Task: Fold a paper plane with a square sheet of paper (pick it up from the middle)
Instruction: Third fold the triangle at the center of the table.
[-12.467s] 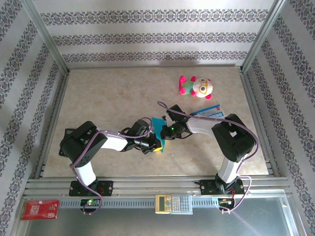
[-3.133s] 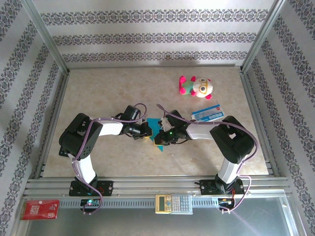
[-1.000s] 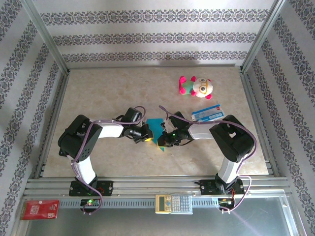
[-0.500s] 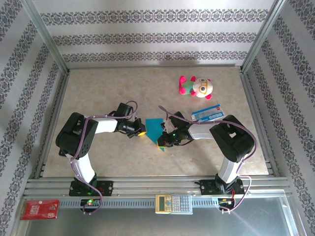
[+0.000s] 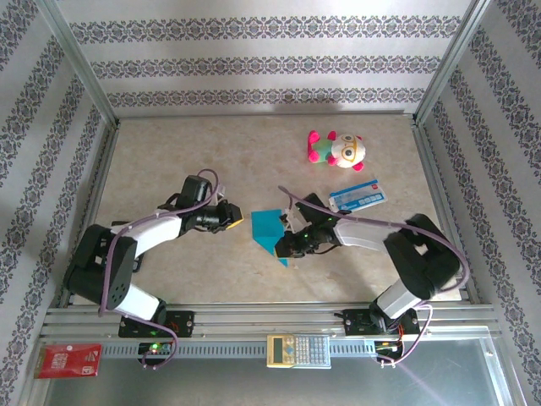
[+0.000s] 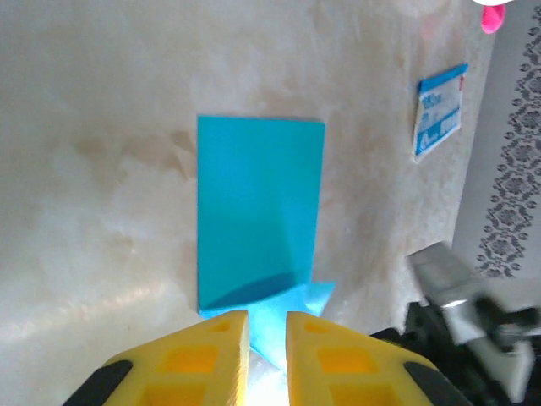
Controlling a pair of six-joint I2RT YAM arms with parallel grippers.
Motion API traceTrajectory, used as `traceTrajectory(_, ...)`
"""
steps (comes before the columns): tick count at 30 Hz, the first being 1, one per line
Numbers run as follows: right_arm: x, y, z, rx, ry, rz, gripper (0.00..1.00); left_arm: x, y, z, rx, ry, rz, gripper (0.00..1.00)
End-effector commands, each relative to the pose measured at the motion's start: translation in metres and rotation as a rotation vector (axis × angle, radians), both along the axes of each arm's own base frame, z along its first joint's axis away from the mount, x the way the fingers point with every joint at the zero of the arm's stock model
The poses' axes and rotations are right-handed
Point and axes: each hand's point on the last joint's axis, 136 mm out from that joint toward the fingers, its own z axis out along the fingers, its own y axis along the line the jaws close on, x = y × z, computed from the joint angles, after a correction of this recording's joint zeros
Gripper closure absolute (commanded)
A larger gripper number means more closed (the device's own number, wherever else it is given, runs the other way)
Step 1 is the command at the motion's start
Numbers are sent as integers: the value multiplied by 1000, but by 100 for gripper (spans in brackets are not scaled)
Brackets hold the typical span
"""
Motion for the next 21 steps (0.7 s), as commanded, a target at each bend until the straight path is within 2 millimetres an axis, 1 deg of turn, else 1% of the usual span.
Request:
traceTrajectory(1, 23, -9, 26, 8, -122, -79, 83, -18, -9, -3, -27, 26, -10, 75)
traceTrajectory(4, 43, -27, 20, -127, -185, -194, 78, -26, -15, -6, -28, 20, -19, 65)
traceTrajectory(5, 47, -29, 18, -153, -190, -219, 77, -27, -17, -7, -26, 16, -25, 64)
traceTrajectory(7, 52, -26, 15, -177, -210, -232, 75, -29, -21, -11, -15, 20, -34, 60)
traceTrajectory(9, 52, -17, 13, -190, -226, -210, 74, -31, -29, -12, -15, 27, -53, 59)
traceTrajectory(12, 55, -7, 3, -205, -228, -201, 76, -32, -33, -19, -2, 43, -63, 58)
traceTrajectory(17, 61, 1, -18, -222, -203, -174, 81, -28, -35, -24, 22, 65, -71, 60)
traceTrajectory(21, 59, 2, -27, -223, -183, -153, 82, -29, -52, -18, -20, 64, -109, 73)
